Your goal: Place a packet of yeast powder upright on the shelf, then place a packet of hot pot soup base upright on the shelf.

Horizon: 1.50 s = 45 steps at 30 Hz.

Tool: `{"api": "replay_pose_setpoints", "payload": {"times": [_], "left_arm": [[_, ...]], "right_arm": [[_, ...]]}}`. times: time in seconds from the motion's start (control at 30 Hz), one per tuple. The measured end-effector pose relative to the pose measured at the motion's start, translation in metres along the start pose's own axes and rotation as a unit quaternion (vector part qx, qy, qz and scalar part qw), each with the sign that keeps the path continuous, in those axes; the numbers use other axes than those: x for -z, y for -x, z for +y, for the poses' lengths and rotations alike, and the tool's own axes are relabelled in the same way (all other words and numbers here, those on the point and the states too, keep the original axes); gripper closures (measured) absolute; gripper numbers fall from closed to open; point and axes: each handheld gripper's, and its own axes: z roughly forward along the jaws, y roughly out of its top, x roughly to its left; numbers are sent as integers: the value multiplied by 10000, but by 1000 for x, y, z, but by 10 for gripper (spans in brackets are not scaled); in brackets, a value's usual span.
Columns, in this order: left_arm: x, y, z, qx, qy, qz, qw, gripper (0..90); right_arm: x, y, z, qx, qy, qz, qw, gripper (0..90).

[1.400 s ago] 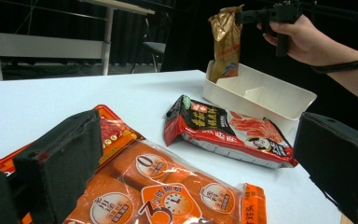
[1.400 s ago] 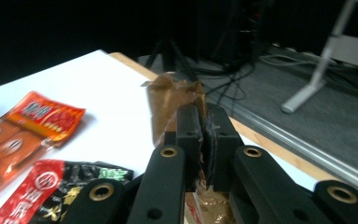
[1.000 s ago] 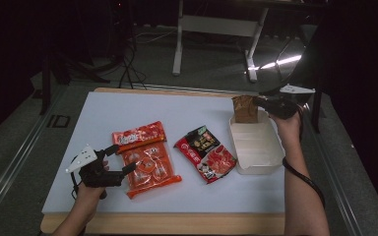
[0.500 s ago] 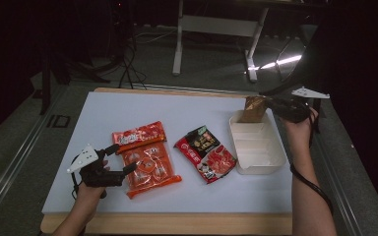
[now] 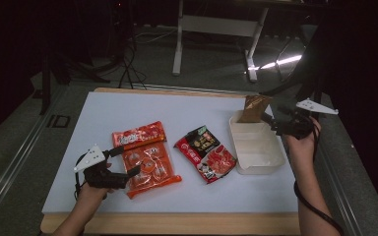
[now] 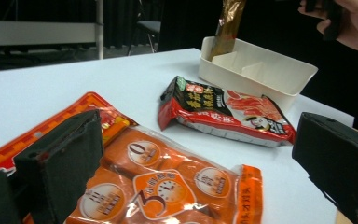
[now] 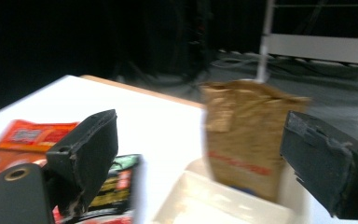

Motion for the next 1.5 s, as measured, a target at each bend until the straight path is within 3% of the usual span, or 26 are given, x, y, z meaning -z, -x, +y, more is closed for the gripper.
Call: {"api": "replay_pose_setpoints", "payload": {"times": [0.07,0.2,0.23,0.37,0.57,0.7,0.8,0.93,1.0,1.03,1.1,1.17,1.3,1.4,1.5], "left_arm": [[0,1,0,46,-4,-60,10000,44],[0,4,2,30,8,-134,9999,44],[-1,8,6,16,-138,-236,9996,44],[-3,9,11,59,-225,-511,9984,44],[-10,12,17,-68,-357,-612,9975,60],[-16,15,21,-48,-368,-701,9969,157],[-22,17,26,-42,-424,-676,9968,167],[-33,19,31,2,-522,-720,9960,246],[-41,21,34,-55,-618,-838,9946,390],[-45,23,34,-82,-680,-893,9937,412],[-55,26,36,-160,-806,-1002,9916,571],[-65,30,37,-213,-967,-1044,9896,648],[-85,37,40,-350,-1118,-1086,9872,719],[-95,39,42,-343,-1156,-1057,9871,775],[-116,43,48,-281,-1284,-1102,9852,834]], "right_arm": [[6,-15,-6,42,38,207,9998,141],[10,-22,-8,136,89,272,9995,140],[17,-36,-10,247,95,434,9987,141],[28,-55,-12,456,46,417,9981,140],[43,-80,-19,226,90,580,9980,129],[50,-95,-24,285,19,694,9972,127],[56,-104,-28,253,49,791,9965,129],[63,-113,-36,165,92,860,9961,131],[65,-116,-40,134,86,860,9962,135],[66,-118,-42,119,57,892,9959,135],[66,-121,-47,147,55,877,9960,135],[66,-122,-50,169,25,934,9955,135],[69,-124,-55,134,20,989,9950,136],[71,-125,-58,134,19,1002,9949,136],[72,-126,-61,172,-18,993,9949,136]]}}
